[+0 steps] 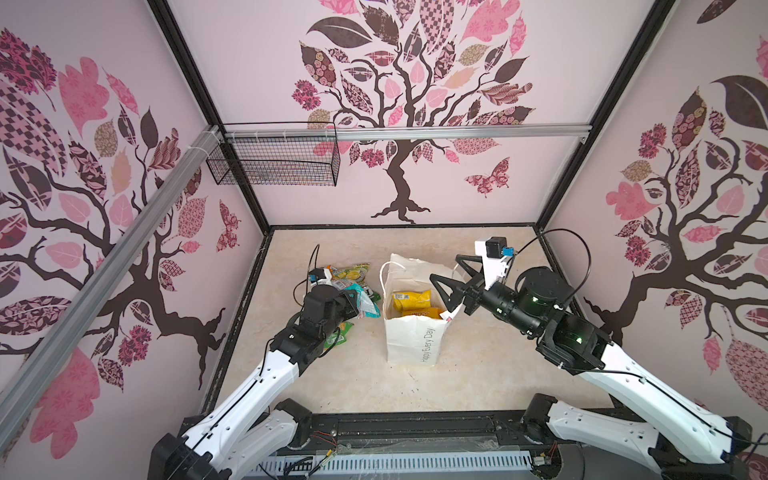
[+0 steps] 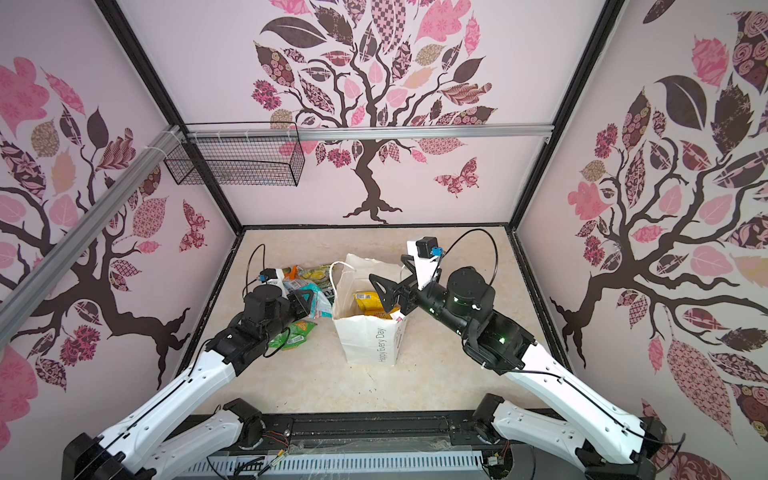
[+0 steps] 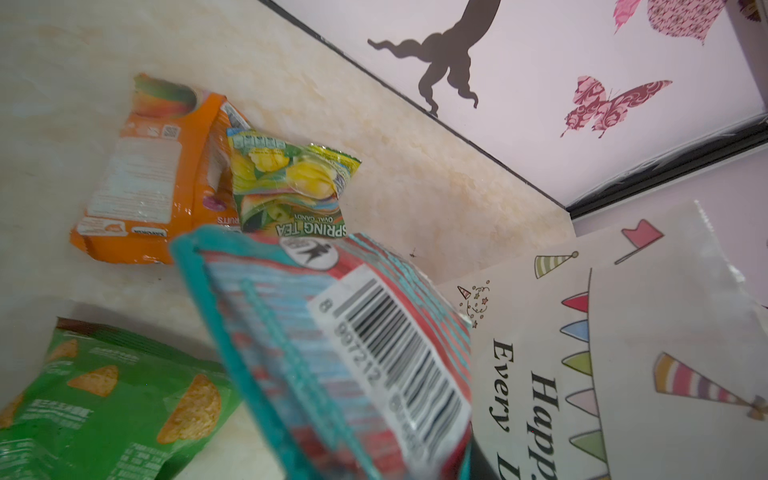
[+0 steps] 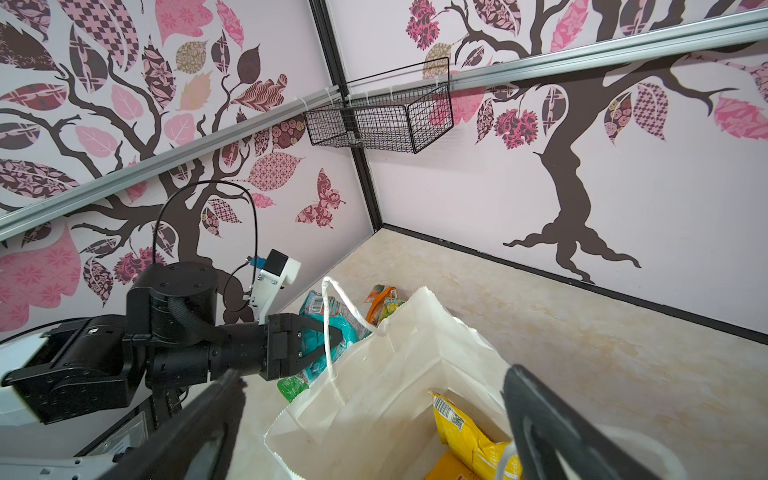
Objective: Take the snacks out of the paper bag
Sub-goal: 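Carry the teal packet toward the table near the robot with the left gripper, then release the teal packet on the table beside the other snacks with the left gripper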
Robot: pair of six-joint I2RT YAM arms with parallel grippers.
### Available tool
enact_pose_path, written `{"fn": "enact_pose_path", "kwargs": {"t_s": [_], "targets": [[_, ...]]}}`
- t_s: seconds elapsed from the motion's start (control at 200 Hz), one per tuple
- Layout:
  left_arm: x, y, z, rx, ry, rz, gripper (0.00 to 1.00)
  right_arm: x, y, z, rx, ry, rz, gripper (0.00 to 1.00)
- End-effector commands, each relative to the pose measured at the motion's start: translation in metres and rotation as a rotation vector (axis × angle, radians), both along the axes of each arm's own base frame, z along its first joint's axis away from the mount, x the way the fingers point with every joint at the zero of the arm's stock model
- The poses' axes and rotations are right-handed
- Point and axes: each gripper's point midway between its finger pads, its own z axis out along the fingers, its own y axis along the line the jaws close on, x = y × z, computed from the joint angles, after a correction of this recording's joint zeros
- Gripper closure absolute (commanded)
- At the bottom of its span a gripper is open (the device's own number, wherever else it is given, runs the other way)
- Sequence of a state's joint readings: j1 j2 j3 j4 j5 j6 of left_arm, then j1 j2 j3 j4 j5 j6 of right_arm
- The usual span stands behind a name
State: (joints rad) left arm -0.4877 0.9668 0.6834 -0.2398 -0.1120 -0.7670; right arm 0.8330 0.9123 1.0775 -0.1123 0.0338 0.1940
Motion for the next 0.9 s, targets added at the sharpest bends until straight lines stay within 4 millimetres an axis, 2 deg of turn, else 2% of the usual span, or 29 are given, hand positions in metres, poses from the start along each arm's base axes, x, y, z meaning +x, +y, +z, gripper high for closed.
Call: {"fn": "enact_pose_path", "kwargs": {"t_s": [0.0, 0.145, 0.365, 0.605, 0.765, 0.895], "targets": [[0.006, -0.013, -0.002, -0.072, -0.002, -0.027, 0.88, -0.002, -0.005, 0.003, -0.004, -0.011, -0.012, 0.0], [0.012, -0.011, -0.017, -0.038, 0.022, -0.017, 0.86, -0.004, -0.007, 0.003, -0.005, -0.01, -0.013, 0.0], [0.015, -0.009, -0.054, 0.01, 0.112, -0.008, 0.83, -0.005, -0.009, -0.001, 0.0, 0.009, -0.014, 0.0], [0.017, -0.001, -0.081, 0.079, 0.159, 0.011, 0.72, -0.007, -0.009, -0.003, 0.004, 0.024, -0.009, 0.0], [0.016, 0.003, -0.089, 0.103, 0.192, 0.026, 0.65, -0.007, -0.01, -0.004, 0.005, 0.031, -0.01, 0.0], [0.016, 0.01, -0.083, 0.121, 0.176, 0.055, 0.54, -0.006, -0.009, -0.004, 0.007, 0.037, -0.011, 0.0]]}}
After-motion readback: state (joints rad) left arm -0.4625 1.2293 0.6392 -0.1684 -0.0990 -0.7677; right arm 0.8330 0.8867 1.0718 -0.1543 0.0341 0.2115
